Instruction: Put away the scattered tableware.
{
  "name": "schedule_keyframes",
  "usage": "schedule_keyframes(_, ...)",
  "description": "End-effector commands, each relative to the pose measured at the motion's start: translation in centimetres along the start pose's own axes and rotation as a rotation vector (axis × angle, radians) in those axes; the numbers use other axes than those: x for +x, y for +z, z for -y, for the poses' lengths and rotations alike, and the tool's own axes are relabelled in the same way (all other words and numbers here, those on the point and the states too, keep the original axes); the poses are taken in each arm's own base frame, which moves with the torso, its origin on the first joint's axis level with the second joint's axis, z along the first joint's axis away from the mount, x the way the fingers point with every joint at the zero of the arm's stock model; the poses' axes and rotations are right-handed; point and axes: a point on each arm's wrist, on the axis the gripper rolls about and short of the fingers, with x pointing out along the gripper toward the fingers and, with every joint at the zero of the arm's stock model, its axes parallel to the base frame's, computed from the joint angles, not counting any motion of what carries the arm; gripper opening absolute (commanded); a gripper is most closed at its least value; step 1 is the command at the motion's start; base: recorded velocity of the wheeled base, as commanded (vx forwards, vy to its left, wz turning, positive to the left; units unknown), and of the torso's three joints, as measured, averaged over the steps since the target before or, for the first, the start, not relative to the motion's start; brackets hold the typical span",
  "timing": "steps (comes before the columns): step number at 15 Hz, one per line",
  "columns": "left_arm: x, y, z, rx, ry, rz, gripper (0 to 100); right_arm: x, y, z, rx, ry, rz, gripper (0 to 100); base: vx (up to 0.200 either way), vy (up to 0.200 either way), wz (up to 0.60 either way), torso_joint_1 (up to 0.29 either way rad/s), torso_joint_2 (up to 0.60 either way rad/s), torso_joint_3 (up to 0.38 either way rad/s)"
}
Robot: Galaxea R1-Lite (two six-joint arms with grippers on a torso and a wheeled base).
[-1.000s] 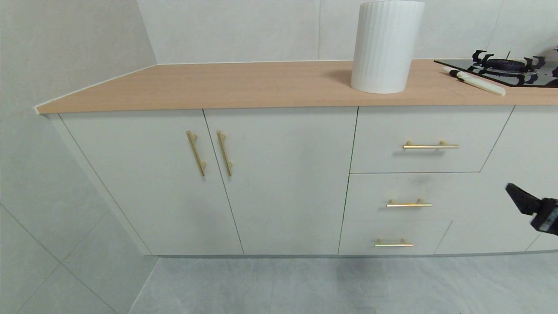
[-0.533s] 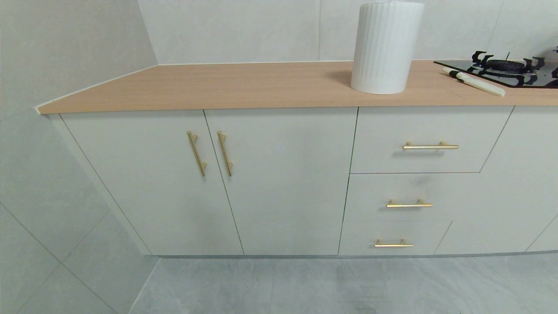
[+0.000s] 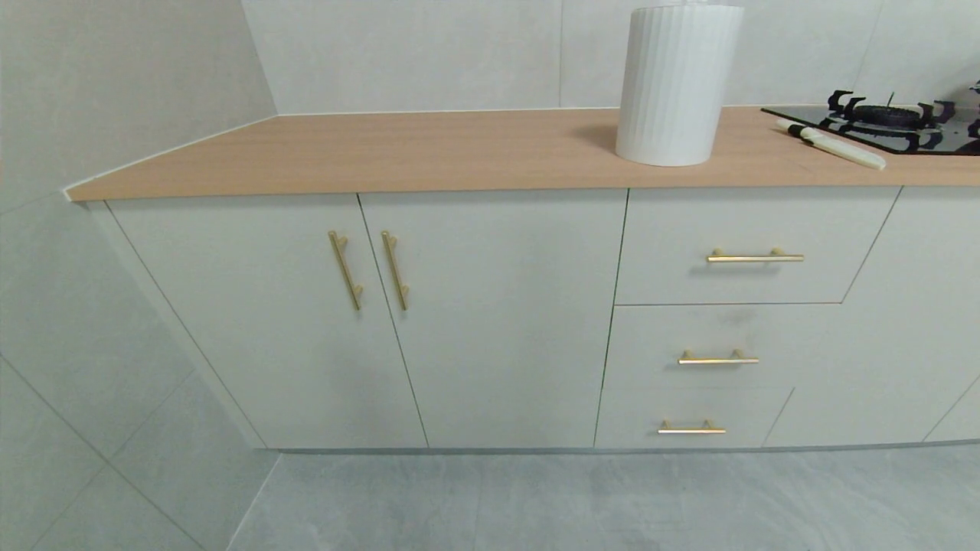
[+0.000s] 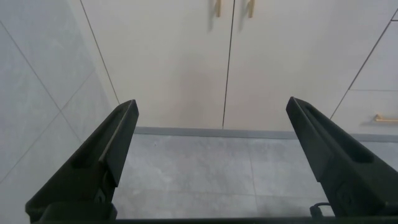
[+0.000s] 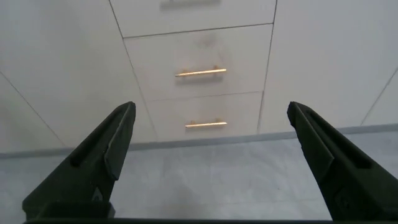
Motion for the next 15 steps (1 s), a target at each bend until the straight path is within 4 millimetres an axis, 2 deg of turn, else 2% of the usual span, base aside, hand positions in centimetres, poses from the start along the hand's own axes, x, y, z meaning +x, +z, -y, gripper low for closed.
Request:
schedule_keyframes(1, 0.02, -0.02, 0.0, -0.001, 0.0, -0.002, 100, -0.23, -0.28, 0.04, 0.001, 0.007, 0.025, 100, 0.0, 0.0, 0.0, 0.0, 0.0, 0.0)
schedule_keyframes(5, 0.02, -0.02, 0.0, -0.001, 0.0, -0.002, 100, -0.23, -0.33, -0.01, -0.074, 0.035, 0.018, 100, 0.0, 0.0, 0.0, 0.0, 0.0, 0.0)
schedule_keyframes(7, 0.01, 0.03, 0.0, 0.001, 0.0, -0.001, 100, -0.26, -0.9, 0.06, -0.157, 0.029, -0.042, 100, 0.0, 0.0, 0.0, 0.0, 0.0, 0.0)
schedule_keyframes(14, 0.02, -0.02, 0.0, 0.001, 0.0, -0.002, 100, -0.23, -0.8, 0.05, -0.118, 0.031, -0.027, 100, 0.0, 0.0, 0.0, 0.0, 0.0, 0.0)
schedule_keyframes(15, 0.02, -0.02, 0.0, 0.001, 0.001, -0.002, 100, -0.23, -0.8, 0.05, -0.117, 0.031, -0.027, 100, 0.2, 0.0, 0.0, 0.002, 0.01, 0.002)
